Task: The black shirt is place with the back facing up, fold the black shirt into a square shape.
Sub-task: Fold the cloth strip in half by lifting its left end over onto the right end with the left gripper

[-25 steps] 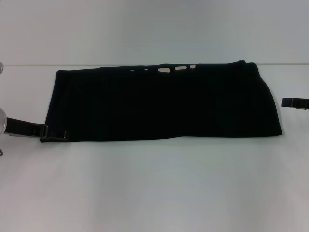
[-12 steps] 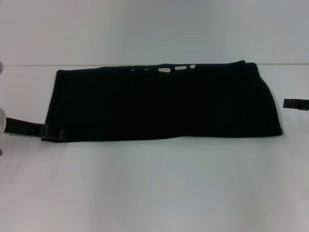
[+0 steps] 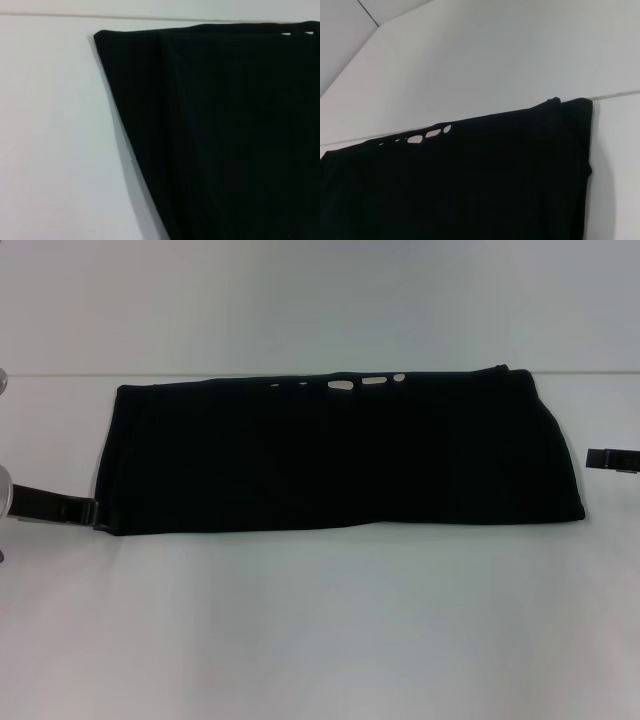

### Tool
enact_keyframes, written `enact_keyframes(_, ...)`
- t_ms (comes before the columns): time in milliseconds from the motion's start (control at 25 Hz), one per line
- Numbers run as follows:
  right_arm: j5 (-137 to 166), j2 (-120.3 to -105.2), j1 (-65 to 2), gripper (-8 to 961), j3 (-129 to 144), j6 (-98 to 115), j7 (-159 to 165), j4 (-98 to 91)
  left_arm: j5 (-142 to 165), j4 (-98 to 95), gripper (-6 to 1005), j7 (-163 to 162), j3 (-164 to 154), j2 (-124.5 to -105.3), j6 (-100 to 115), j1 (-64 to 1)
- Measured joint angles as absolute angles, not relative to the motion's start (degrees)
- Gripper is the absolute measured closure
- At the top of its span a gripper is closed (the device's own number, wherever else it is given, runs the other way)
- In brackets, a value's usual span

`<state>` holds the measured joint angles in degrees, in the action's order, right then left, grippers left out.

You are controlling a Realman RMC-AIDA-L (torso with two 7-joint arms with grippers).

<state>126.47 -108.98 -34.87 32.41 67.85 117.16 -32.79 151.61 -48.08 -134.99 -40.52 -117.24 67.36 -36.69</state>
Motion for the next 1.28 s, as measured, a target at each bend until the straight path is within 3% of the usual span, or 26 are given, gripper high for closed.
enact_keyframes(480, 126.64, -109.13, -34.56, 304, 32.54, 67.85, 116.91, -32.61, 153.1, -48.29, 996, -135.0, -40.12, -117.18, 66.9, -36.37)
enact_keyframes(920, 131.83, -110.11, -35.79, 312, 32.6, 65.64, 117.21, -30.61, 153.15, -48.46, 1000, -134.36, -40.48, -117.19, 67.29, -36.54)
enact_keyframes(1280, 133.07, -112.62, -37.42, 319, 33.36, 60.08, 117.14, -29.27, 153.12, -48.42, 1001, -134.24, -40.52, -117.15, 67.32, -36.73)
